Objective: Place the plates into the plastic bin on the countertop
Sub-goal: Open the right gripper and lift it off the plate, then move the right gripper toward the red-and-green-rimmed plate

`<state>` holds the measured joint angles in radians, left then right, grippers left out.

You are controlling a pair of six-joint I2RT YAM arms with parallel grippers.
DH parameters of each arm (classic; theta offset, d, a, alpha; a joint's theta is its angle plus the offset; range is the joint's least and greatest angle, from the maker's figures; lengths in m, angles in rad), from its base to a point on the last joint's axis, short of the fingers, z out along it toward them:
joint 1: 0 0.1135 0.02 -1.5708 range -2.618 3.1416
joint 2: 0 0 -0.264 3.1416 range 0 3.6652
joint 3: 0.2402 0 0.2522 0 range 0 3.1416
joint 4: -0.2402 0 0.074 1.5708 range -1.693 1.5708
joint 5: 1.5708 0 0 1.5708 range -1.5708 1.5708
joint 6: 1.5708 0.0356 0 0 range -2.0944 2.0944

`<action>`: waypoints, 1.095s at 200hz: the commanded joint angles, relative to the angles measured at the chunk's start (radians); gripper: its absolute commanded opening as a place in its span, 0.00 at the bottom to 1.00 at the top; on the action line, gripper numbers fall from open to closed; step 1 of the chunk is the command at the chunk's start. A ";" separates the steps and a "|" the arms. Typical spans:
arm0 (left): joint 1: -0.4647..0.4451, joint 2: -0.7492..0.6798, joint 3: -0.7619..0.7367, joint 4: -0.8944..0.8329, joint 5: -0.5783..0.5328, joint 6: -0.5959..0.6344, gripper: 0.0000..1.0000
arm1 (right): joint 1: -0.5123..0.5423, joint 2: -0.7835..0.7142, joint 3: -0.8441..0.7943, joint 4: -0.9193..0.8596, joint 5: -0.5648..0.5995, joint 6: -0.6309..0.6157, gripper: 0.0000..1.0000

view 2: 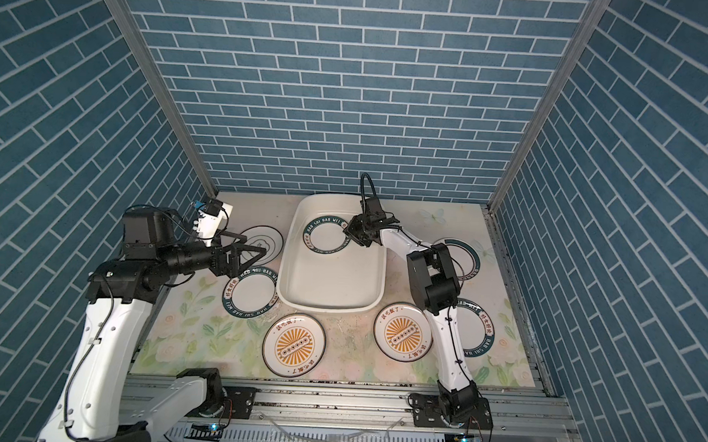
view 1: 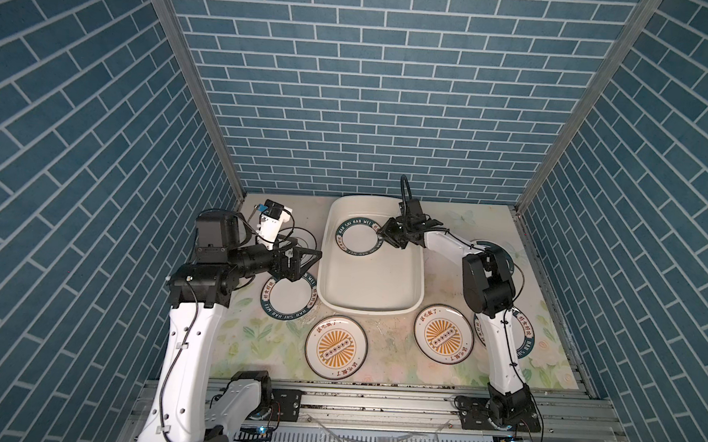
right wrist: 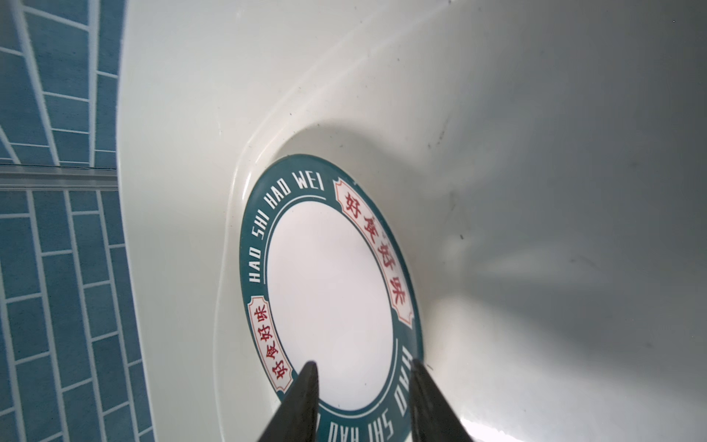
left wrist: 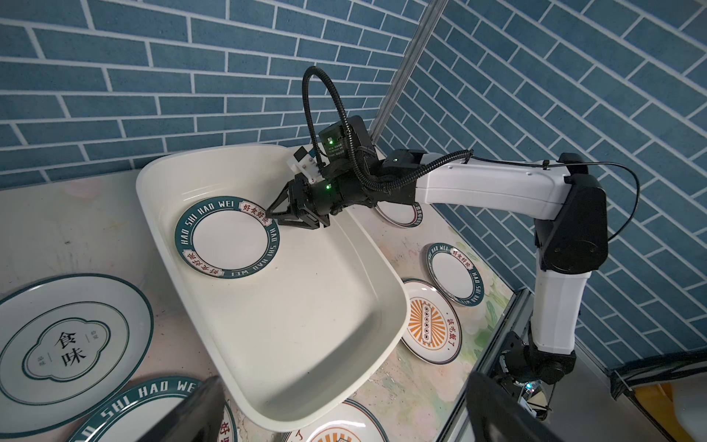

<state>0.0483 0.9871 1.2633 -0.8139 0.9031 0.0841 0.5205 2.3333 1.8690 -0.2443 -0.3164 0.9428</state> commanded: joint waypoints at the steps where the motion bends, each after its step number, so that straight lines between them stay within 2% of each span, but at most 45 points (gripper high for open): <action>1: 0.004 -0.014 0.002 0.000 0.016 0.010 1.00 | -0.004 0.014 0.033 -0.077 0.028 -0.047 0.40; 59: 0.004 -0.016 0.002 -0.005 0.008 0.012 0.99 | -0.005 -0.053 0.057 -0.130 0.077 -0.114 0.40; 83: 0.004 -0.016 0.002 -0.008 0.002 0.019 1.00 | -0.005 -0.132 0.039 -0.133 0.108 -0.160 0.40; 106: 0.004 -0.016 -0.002 -0.010 -0.003 0.024 1.00 | -0.007 -0.278 -0.011 -0.147 0.158 -0.219 0.41; 136: 0.003 -0.025 -0.018 0.014 -0.001 0.008 1.00 | -0.028 -0.493 -0.207 -0.127 0.254 -0.271 0.45; 151: 0.004 -0.022 -0.028 0.025 0.024 -0.002 1.00 | -0.065 -0.609 -0.352 -0.095 0.264 -0.271 0.46; 187: 0.004 -0.005 -0.033 0.035 0.030 -0.013 1.00 | -0.222 -0.876 -0.678 -0.044 0.254 -0.240 0.46; 219: 0.003 0.001 -0.044 0.039 0.034 -0.016 0.99 | -0.373 -1.042 -0.894 -0.028 0.250 -0.200 0.49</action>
<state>0.0490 0.9829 1.2388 -0.7879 0.9154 0.0765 0.2214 1.3884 1.0981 -0.2779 -0.0811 0.7120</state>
